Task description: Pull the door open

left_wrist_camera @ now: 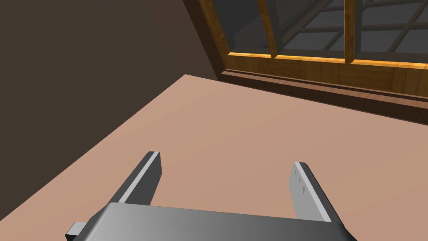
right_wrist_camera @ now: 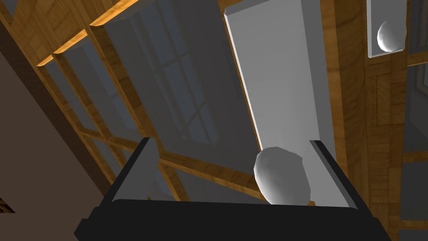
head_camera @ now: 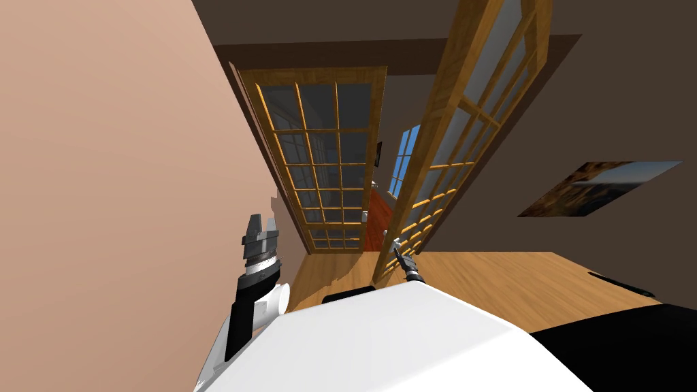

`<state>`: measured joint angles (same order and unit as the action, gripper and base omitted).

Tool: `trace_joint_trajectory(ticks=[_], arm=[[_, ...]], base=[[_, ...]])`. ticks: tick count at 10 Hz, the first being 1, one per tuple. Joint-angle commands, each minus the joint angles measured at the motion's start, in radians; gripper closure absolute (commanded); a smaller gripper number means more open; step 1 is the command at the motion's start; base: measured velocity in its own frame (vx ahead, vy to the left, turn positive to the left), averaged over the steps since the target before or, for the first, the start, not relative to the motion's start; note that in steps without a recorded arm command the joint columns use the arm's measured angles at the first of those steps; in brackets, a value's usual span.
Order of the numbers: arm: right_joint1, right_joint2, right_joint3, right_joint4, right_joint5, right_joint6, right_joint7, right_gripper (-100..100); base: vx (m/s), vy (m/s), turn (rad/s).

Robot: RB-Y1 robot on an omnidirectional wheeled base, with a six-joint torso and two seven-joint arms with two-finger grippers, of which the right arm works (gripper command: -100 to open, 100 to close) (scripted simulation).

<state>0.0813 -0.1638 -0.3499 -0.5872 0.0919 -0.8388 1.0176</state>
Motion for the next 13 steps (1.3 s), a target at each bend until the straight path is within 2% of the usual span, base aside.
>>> trace_joint_trajectory(ticks=[1, 2, 4, 8, 10, 11, 13], arm=[[0.003, -0.021, -0.015, -0.003, -0.018, 0.013, -0.037, 100], [0.006, -0.023, -0.014, -0.003, -0.023, 0.012, -0.056, 100], [0.006, -0.023, -0.014, -0.003, -0.023, 0.012, -0.056, 100], [0.020, -0.032, -0.014, -0.003, -0.049, 0.011, -0.147, 100], [0.020, -0.032, -0.014, -0.003, -0.049, 0.011, -0.147, 100], [0.024, -0.036, -0.012, -0.005, -0.060, 0.011, -0.190, 100], [0.024, -0.036, -0.012, -0.005, -0.060, 0.011, -0.190, 100]], base=[[-0.028, -0.013, 0.050], [-0.077, -0.023, 0.064], [-0.028, -0.011, 0.002], [-0.054, -0.010, 0.034], [-0.055, -0.008, -0.001], [-0.047, -0.004, 0.050], [-0.020, -0.009, 0.016]])
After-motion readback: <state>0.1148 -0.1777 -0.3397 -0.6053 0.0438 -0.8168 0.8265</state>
